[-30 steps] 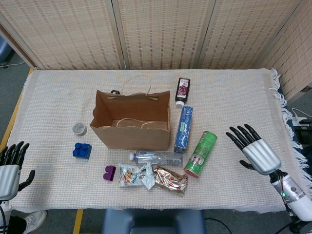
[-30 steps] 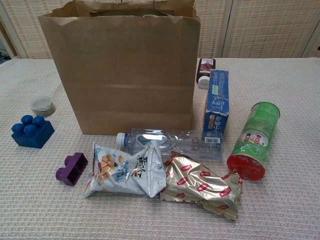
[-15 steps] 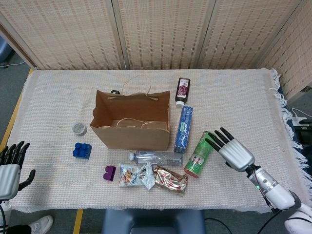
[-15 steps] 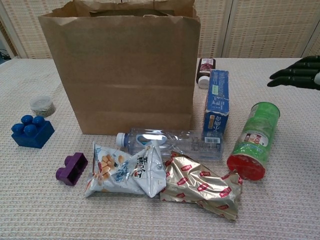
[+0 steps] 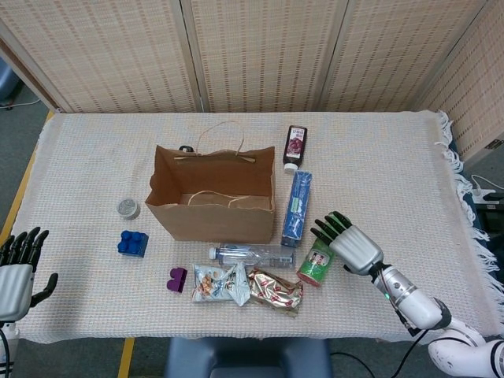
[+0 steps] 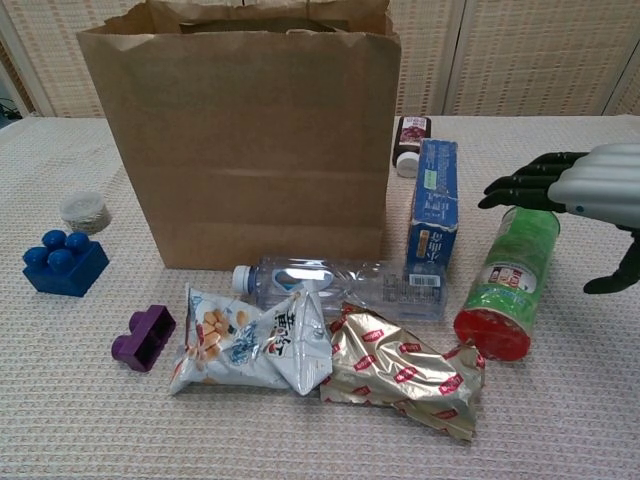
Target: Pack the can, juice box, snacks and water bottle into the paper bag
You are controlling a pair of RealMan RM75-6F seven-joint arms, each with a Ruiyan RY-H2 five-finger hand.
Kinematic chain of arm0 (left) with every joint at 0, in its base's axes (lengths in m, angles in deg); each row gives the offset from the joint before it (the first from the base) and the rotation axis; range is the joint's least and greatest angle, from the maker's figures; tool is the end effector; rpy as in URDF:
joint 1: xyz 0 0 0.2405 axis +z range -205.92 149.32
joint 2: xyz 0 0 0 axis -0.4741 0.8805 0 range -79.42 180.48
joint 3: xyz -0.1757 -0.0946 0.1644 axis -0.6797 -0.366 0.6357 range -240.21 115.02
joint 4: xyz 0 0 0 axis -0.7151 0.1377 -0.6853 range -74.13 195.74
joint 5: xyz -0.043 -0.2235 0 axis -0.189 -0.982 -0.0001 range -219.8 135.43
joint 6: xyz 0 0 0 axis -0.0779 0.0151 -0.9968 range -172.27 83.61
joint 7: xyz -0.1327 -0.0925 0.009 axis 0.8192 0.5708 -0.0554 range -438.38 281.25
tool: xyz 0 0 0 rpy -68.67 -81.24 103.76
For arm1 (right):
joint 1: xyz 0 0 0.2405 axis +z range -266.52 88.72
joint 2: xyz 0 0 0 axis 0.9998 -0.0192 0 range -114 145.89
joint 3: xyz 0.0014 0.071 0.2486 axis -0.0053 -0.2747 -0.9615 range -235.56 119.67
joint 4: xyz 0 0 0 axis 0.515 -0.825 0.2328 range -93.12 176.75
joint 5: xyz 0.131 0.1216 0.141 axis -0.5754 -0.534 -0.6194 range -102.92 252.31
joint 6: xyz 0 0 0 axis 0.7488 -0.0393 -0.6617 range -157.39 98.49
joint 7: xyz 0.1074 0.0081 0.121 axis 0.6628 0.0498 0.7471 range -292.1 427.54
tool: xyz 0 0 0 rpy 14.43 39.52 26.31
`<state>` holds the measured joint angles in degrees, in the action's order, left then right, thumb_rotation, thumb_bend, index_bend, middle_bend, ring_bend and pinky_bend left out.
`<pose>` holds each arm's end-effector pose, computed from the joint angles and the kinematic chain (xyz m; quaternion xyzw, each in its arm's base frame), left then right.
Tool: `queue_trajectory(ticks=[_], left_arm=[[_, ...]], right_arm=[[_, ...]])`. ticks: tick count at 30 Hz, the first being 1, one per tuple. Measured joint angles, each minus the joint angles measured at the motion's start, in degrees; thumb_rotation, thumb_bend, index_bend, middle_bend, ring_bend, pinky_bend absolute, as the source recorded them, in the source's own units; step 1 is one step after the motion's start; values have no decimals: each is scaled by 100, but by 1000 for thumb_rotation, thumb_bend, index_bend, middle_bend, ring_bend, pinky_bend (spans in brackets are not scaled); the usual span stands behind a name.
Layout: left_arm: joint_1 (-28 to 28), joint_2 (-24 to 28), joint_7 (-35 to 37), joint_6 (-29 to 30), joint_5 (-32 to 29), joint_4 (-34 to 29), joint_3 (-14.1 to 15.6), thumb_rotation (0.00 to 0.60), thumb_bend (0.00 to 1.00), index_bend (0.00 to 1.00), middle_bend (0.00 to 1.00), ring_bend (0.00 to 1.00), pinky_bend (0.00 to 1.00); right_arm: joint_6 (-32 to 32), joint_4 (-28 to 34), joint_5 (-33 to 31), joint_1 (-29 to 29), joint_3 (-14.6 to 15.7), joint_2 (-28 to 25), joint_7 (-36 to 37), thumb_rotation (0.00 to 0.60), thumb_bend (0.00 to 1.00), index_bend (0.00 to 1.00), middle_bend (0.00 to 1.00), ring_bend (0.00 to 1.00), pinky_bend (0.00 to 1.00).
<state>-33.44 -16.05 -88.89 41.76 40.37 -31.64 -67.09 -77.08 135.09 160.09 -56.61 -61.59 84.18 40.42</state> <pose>-0.3196 0.2080 0.1402 -0.5931 -0.3483 -0.3519 0.6349 -0.2233 -0.3073 0.0276 0.8649 -0.1994 0.2115 0.4092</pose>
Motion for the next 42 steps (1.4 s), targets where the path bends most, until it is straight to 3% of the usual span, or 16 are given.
queue_trajectory(ticks=[5, 20, 25, 28, 32, 34, 42], left_arm=[[-9, 6, 10, -14, -10, -3, -2, 600, 359, 34, 0, 0, 0], [-29, 21, 46, -42, -19, -9, 1, 600, 360, 45, 0, 0, 0], [-42, 26, 58, -67, -37, -10, -5, 600, 358, 46, 0, 0, 0], [-58, 41, 77, -97, -47, -12, -8, 600, 358, 45, 0, 0, 0], [-75, 49, 71, -124, -72, -29, -15, 600, 360, 46, 0, 0, 0], [-80, 51, 65, -132, -82, -37, -18, 600, 361, 46, 0, 0, 0], [-86, 51, 44, -131, -95, -47, -17, 600, 360, 47, 0, 0, 0]], right_arm=[[147, -86, -231, 118, 25, 159, -155, 600, 65, 0, 100, 14, 15], [439, -293, -875, 460, 54, 597, -681, 600, 65, 20, 131, 28, 20], [614, -358, -1247, 634, 79, 757, -1102, 600, 65, 161, 273, 157, 92], [688, -380, -1564, 760, 135, 849, -1470, 600, 82, 236, 342, 249, 203], [701, -398, -1881, 897, 249, 898, -1707, 600, 168, 495, 515, 472, 453], [624, -385, -1897, 910, 273, 880, -1695, 600, 192, 580, 571, 555, 517], [60, -333, -1400, 695, 286, 565, -887, 600, 197, 620, 588, 576, 528]])
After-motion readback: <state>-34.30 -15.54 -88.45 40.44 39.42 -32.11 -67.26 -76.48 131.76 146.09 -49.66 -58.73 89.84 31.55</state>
